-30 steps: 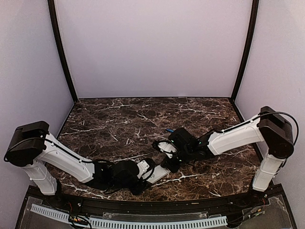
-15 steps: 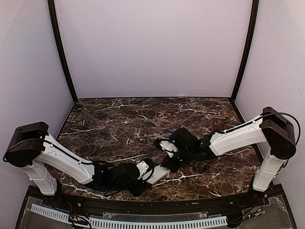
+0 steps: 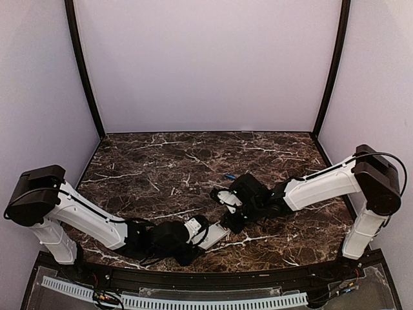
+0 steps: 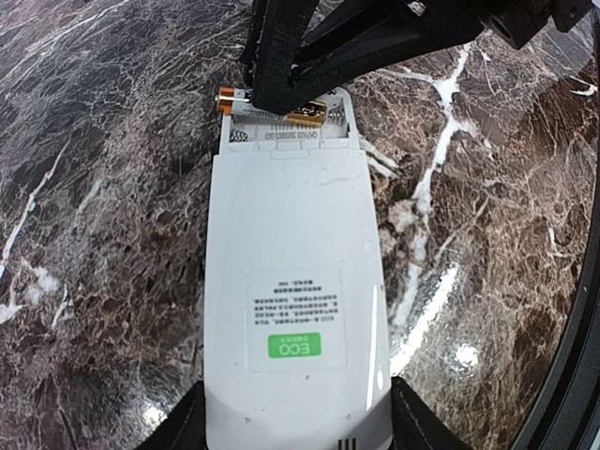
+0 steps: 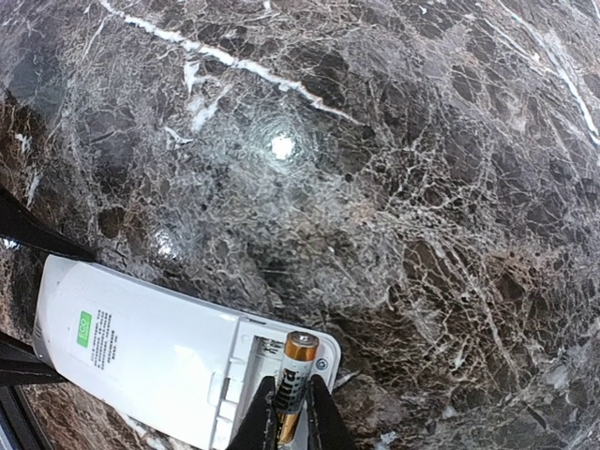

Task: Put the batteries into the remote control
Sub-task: Place the battery in the battery compartment, then load the battery into the battery compartment.

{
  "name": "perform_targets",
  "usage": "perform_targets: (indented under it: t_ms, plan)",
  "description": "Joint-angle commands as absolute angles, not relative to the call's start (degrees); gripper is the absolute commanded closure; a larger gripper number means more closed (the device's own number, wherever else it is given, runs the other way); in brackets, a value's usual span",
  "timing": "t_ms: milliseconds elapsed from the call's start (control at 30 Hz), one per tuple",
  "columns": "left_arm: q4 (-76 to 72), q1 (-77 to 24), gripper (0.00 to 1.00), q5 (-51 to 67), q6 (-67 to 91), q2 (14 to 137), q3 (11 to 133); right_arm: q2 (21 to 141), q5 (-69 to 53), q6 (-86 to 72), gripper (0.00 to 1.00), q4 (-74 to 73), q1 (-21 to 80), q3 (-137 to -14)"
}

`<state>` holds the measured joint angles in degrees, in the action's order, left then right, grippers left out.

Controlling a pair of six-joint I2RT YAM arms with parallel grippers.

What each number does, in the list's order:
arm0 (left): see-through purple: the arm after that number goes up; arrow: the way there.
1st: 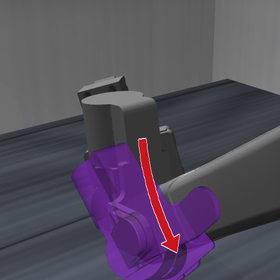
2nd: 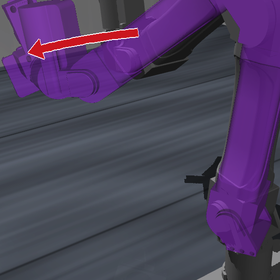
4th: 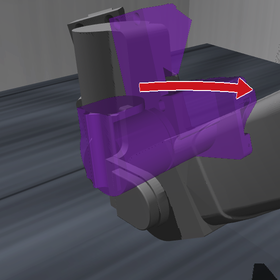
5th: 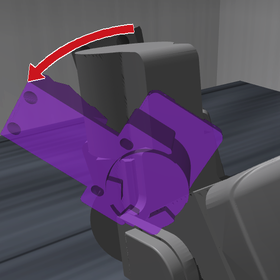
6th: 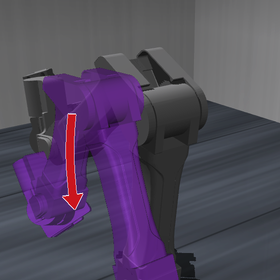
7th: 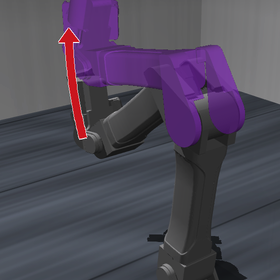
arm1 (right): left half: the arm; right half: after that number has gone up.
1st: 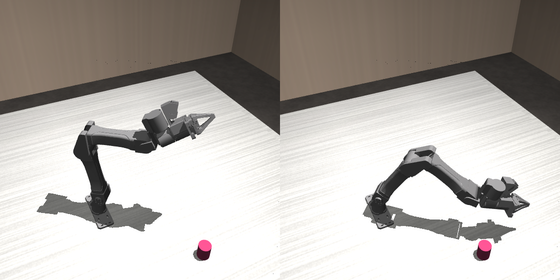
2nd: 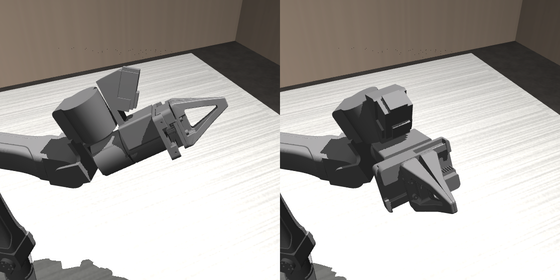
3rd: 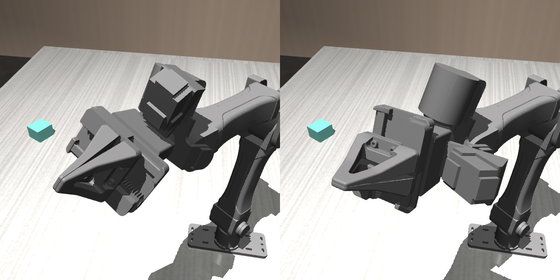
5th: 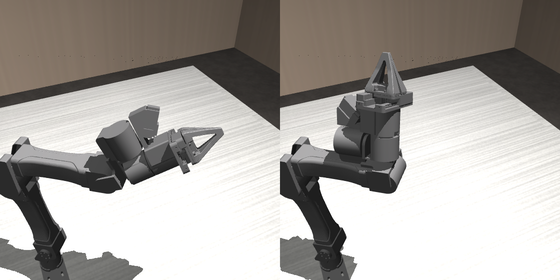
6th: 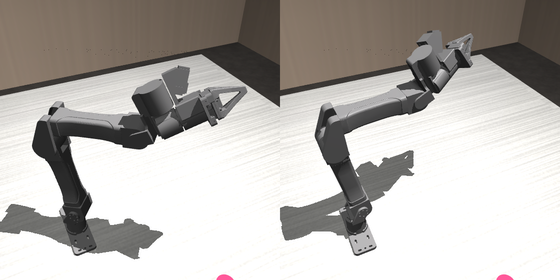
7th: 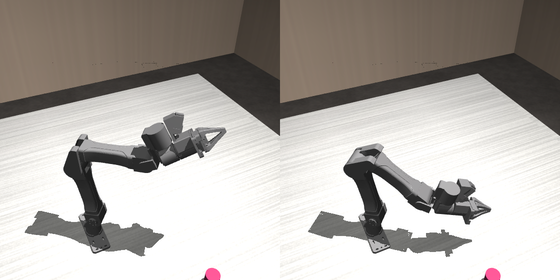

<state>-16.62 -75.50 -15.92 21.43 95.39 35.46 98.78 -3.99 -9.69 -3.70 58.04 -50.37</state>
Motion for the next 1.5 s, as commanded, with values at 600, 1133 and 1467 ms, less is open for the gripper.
perform_targets:
  t_ms: [600,1133,1467]
  plan:
    - [-2.3,-75.5,0.81,-17.1,22.9,95.8,31.6,96.8,-10.5,-7.8,0.81,-11.9,56.4,-55.8]
    - [-2.4,-75.7,0.81,-17.3,22.9,95.7,31.5,103.8,-14.0,-10.0,0.84,-8.7,54.8,-61.1]
    - [-2.5,-75.7,0.81,-17.3,22.9,95.8,31.5,105.6,-12.7,-9.2,0.88,-8.2,56.0,-60.1]
